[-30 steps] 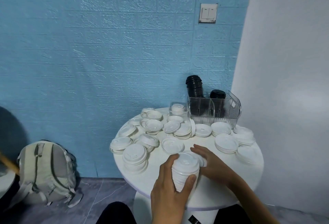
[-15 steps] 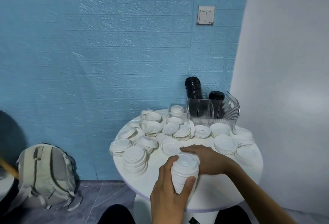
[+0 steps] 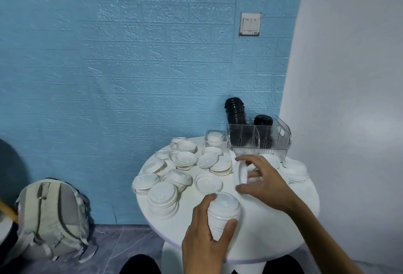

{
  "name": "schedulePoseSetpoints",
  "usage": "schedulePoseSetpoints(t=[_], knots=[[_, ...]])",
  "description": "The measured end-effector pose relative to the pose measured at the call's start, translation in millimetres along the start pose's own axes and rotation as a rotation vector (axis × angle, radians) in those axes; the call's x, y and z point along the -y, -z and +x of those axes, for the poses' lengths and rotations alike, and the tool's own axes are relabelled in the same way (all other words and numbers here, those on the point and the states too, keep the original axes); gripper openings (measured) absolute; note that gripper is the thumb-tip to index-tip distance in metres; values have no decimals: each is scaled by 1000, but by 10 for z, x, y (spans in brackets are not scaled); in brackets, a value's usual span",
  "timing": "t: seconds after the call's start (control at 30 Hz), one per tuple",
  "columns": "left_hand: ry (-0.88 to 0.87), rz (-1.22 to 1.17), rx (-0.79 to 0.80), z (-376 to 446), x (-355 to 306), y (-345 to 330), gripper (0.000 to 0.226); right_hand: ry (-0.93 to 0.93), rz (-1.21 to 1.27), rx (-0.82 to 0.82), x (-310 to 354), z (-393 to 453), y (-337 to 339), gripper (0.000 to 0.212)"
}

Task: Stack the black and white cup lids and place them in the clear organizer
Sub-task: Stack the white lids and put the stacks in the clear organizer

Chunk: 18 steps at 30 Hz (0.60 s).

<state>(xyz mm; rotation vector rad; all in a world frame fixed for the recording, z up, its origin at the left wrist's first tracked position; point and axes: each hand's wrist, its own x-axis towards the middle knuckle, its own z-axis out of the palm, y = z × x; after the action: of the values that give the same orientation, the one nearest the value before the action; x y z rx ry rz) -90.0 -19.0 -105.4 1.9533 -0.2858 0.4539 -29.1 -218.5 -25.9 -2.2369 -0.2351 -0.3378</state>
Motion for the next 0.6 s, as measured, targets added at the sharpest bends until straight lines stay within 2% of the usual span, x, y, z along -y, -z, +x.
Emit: schedulePoseSetpoints(t=[0.13, 0.23, 0.43, 0.6], knots=[[21, -11, 6, -3, -3, 13, 72, -23, 432, -41, 170, -151, -161, 64], [43, -6, 15, -3, 5, 18, 76, -1, 549, -25, 137, -260, -340, 66], [108, -15, 3, 20, -48, 18, 85, 5, 520, 74, -13, -421, -485, 67], [124, -25, -10, 7, -69, 1, 75, 13, 386, 104, 17, -446, -548, 60]])
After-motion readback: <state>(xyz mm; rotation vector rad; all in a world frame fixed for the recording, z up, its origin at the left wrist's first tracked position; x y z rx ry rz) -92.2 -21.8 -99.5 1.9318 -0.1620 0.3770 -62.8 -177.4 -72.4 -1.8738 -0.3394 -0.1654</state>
